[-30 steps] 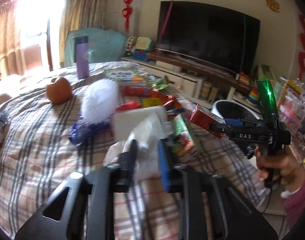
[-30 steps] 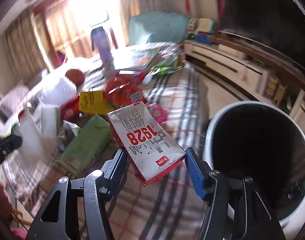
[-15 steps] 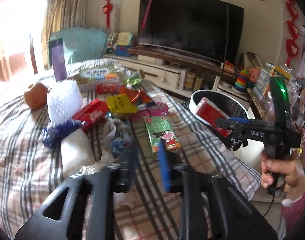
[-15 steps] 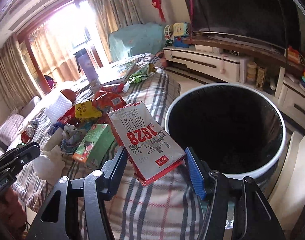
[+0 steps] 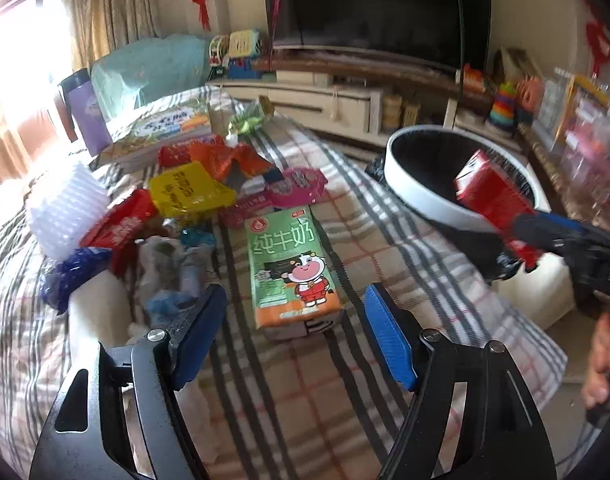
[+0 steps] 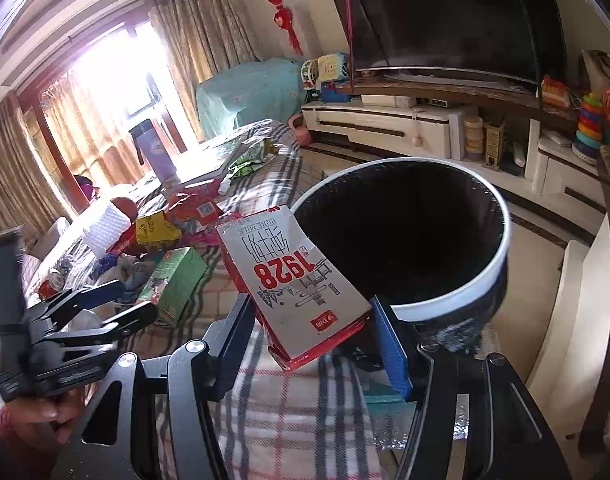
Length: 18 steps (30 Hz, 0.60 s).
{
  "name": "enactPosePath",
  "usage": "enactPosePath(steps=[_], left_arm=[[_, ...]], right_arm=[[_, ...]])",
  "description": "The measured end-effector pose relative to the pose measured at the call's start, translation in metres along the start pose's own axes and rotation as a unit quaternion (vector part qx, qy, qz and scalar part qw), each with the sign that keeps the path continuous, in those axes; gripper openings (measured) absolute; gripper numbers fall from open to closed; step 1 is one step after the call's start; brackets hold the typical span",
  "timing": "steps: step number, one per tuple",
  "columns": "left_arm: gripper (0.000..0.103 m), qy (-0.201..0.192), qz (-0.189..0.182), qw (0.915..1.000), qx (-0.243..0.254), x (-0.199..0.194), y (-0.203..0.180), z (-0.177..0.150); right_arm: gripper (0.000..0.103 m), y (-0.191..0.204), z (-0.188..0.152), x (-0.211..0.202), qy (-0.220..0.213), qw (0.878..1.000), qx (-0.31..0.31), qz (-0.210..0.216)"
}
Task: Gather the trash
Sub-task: 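Carry the green milk carton and red box over the trash bin with both tools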
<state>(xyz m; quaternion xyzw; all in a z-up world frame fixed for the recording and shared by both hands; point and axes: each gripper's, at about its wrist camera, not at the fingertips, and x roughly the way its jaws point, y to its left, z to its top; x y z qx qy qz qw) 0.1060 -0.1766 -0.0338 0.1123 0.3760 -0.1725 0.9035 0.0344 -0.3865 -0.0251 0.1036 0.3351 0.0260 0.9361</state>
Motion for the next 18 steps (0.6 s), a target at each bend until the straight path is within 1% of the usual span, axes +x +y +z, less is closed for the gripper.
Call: enactPosePath(steps=[2,3,4,5,11,14,18], left_arm=[[0.073,0.008,0.016,0.9997,0.015,0.009,-0.007,0.000],[0.059,0.010,0.021,0.9994,0.024,0.013,-0.010,-0.001],[0.052,0.013,0.021,0.9993,0.029,0.016,-0.012,-0.001],[0.052,0.014,0.020,0.9992,0.030,0.017,-0.013,-0.001],[0.052,-0.017,-0.015,0.9992,0.034,-0.001,-0.023,0.005],[0.051,-0.031,-0.038,0.9980,0.040,-0.009,-0.033,0.013],[0.051,-0.049,-0.058,0.9955,0.057,-0.017,-0.050,0.025]], right_arm=[[0.060,-0.001,0.000,-0.002,-0.001,1.000,0.002,-0.002],[0.060,-0.002,0.002,-0.002,-0.002,1.000,0.003,-0.002],[0.060,-0.003,0.002,-0.003,-0.002,1.000,0.005,-0.003],[0.060,-0.005,0.003,-0.004,-0.004,1.000,0.007,-0.003],[0.060,-0.015,0.008,-0.014,-0.020,1.000,0.014,-0.012],[0.060,-0.021,0.011,-0.015,-0.022,0.999,0.016,-0.019],[0.060,-0.031,0.014,-0.017,-0.024,0.999,0.020,-0.031]])
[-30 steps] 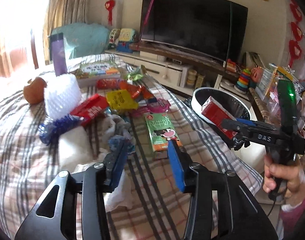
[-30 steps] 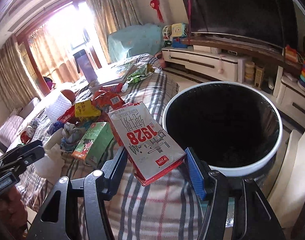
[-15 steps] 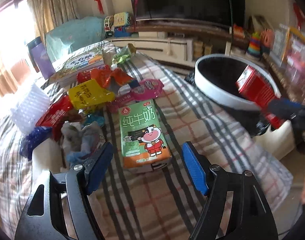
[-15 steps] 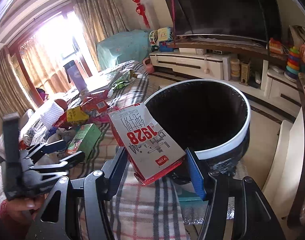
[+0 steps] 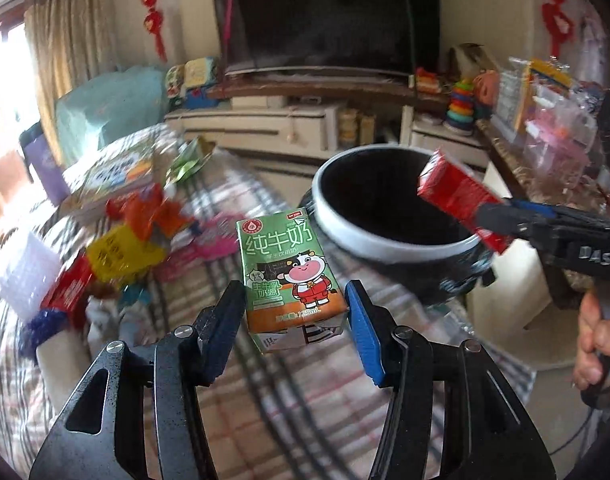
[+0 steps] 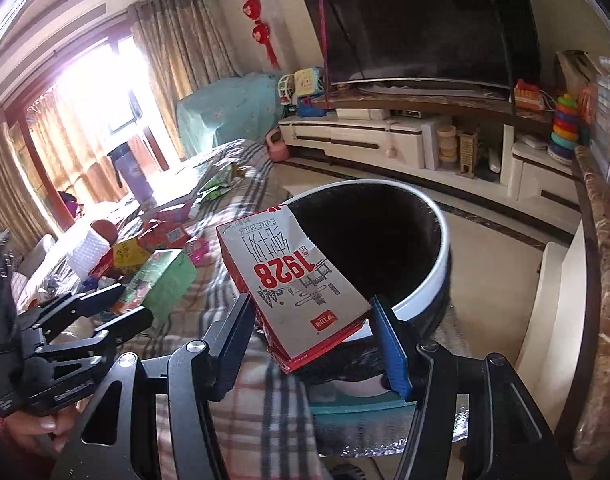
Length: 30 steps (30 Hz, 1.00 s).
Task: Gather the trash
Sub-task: 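Carry the green milk carton and red box over the trash bin with both tools, then open both tools to drop the carton and box into the bin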
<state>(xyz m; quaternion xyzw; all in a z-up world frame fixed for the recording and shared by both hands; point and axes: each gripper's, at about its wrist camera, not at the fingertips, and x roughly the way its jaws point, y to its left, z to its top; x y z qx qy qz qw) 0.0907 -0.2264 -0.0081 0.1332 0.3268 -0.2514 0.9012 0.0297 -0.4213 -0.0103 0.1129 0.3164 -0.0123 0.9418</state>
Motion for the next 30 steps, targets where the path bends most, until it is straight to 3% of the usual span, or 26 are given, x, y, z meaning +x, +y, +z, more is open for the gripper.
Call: enactPosePath(steps=[14,30], left_arm=[[0.051,-0.019,-0.051,0.9982,0.027,0.017,-0.035,0.040],[0.051,-0.007,-0.086,0.9962,0.013,0.050,-0.045,0.066]], right_arm=[[0.060,-0.031,0.025,0.010,0.012,0.999,-0.002,-0.037],[0.060,-0.043,0.046,0.031,0.029,0.998,-0.014,-0.049]])
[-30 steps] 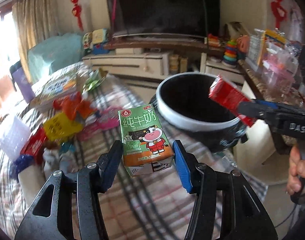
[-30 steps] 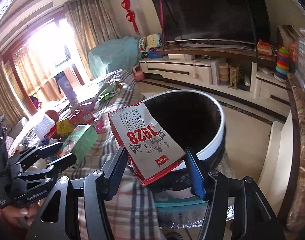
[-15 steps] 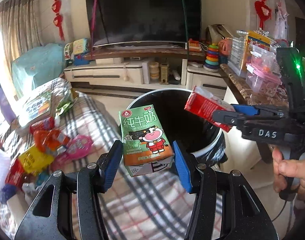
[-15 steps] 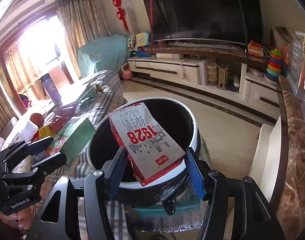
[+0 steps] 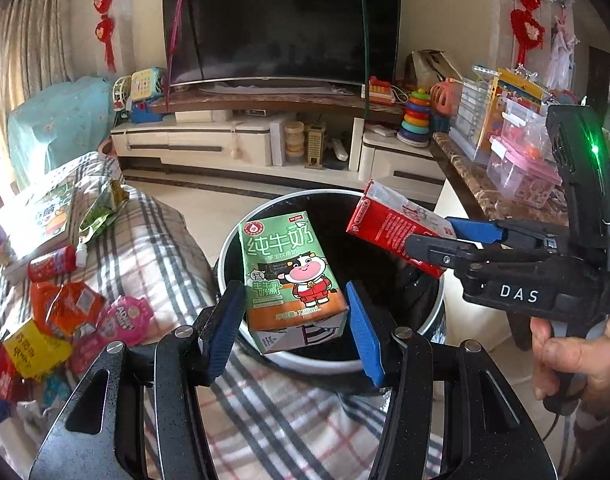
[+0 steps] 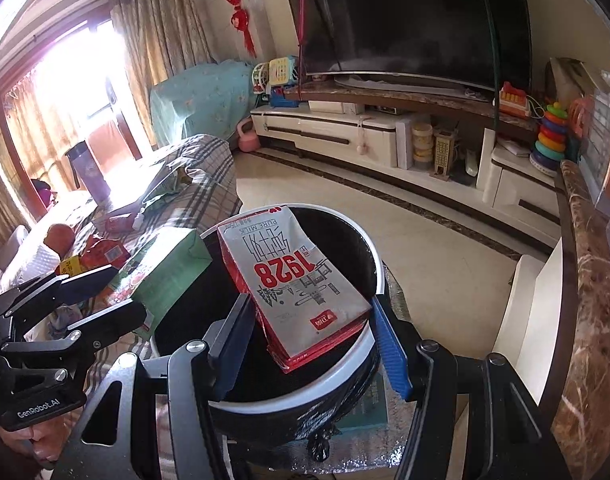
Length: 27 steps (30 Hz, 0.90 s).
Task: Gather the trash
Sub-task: 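Open both tools to drop the carton and box into the bin, then move left tool to the white tissue while right tool approaches crumpled paper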
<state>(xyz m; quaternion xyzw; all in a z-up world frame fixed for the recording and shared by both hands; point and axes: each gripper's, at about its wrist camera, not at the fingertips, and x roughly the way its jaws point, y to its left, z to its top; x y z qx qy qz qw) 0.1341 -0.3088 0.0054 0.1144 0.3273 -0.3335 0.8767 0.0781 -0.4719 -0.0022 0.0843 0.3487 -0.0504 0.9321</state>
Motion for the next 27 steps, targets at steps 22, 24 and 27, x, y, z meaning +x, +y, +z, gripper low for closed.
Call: enactPosePath(steps=[22,24,27], left_arm=[[0.076,0.000,0.019,0.9979,-0.062,-0.044,0.036,-0.041],[0.076,-0.001,0.022,0.9970,-0.074,-0.055,0.045,-0.049],[0.076,-0.004,0.028,0.9958,-0.087,-0.070,0.056,-0.060]], right_arm=[[0.096,0.030,-0.016,-0.020,-0.036,0.997,0.035,0.051],[0.096,0.039,-0.022,-0.023,-0.041,0.996,0.043,0.067],[0.096,0.050,-0.029,-0.024,-0.037,0.995,0.045,0.078]])
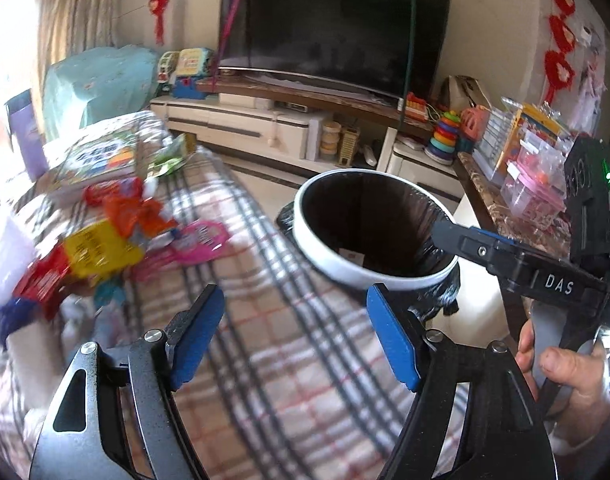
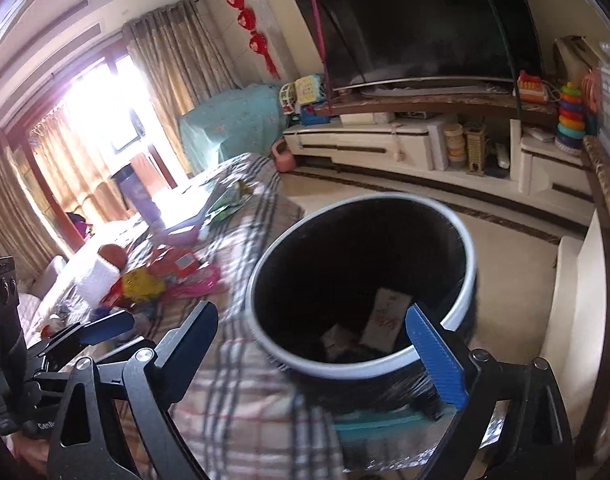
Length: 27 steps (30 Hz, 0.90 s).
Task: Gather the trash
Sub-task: 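Move left tool to the white tissue while right tool approaches crumpled paper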
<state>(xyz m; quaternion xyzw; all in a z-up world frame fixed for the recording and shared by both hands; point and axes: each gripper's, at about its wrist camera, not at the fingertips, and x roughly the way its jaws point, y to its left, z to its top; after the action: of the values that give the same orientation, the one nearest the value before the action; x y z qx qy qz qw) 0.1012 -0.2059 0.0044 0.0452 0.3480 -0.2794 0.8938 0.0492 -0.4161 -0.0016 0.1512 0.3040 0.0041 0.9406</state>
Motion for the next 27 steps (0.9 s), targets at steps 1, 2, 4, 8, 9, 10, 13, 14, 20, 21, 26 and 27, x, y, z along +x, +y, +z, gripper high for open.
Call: enactPosePath(steps=[1,2,4,8,9,10,13,14,20,21,26,27], left_arm=[[0.076,-0.002,0.003,1.0000,-0.003,-0.005,0.004,-0.003],[0.076,-0.003,0.006,1.0000,-0.007,-0.009,0.008,-0.005],[0.076,-0.006,0.011,0.9998,-0.015,-0.018,0.015,-0.012],[0.076,-0.013,0.024,0.9994,-0.024,-0.037,0.029,-0.026],[0.076,-0.015,0.029,0.9991,-0.026,-0.042,0.032,-0.029],[0.076,-0.017,0.033,0.9989,-0.029,-0.047,0.035,-0.032],[0.076,-0.022,0.039,0.9981,-0.042,-0.062,0.045,-0.041],[0.076,-0.023,0.041,0.9979,-0.045,-0.066,0.049,-0.044],[0.076,-0.033,0.070,0.9948,-0.066,-0.093,0.072,-0.063],[0.076,-0.033,0.077,0.9940,-0.070,-0.096,0.076,-0.067],[0.077,-0.020,0.102,0.9908,-0.086,-0.101,0.095,-0.085],[0.078,-0.015,0.105,0.9904,-0.089,-0.100,0.099,-0.089]], right_arm=[[0.096,0.004,-0.003,0.001,0.004,1.000,0.000,0.003],[0.096,0.009,-0.007,0.003,0.009,1.000,0.002,0.006],[0.096,0.015,-0.013,0.005,0.016,1.000,0.003,0.010],[0.096,0.031,-0.026,0.008,0.028,0.999,0.000,0.024],[0.096,0.034,-0.028,0.009,0.029,0.999,-0.002,0.026],[0.096,0.039,-0.031,0.009,0.031,0.999,-0.004,0.029],[0.096,0.053,-0.040,0.011,0.036,0.998,-0.012,0.041],[0.096,0.057,-0.043,0.011,0.035,0.998,-0.013,0.045],[0.096,0.084,-0.054,0.018,0.039,0.997,-0.031,0.058],[0.096,0.089,-0.056,0.020,0.042,0.997,-0.034,0.060],[0.096,0.113,-0.068,0.034,0.049,0.995,-0.058,0.069],[0.096,0.117,-0.069,0.037,0.048,0.995,-0.062,0.069]])
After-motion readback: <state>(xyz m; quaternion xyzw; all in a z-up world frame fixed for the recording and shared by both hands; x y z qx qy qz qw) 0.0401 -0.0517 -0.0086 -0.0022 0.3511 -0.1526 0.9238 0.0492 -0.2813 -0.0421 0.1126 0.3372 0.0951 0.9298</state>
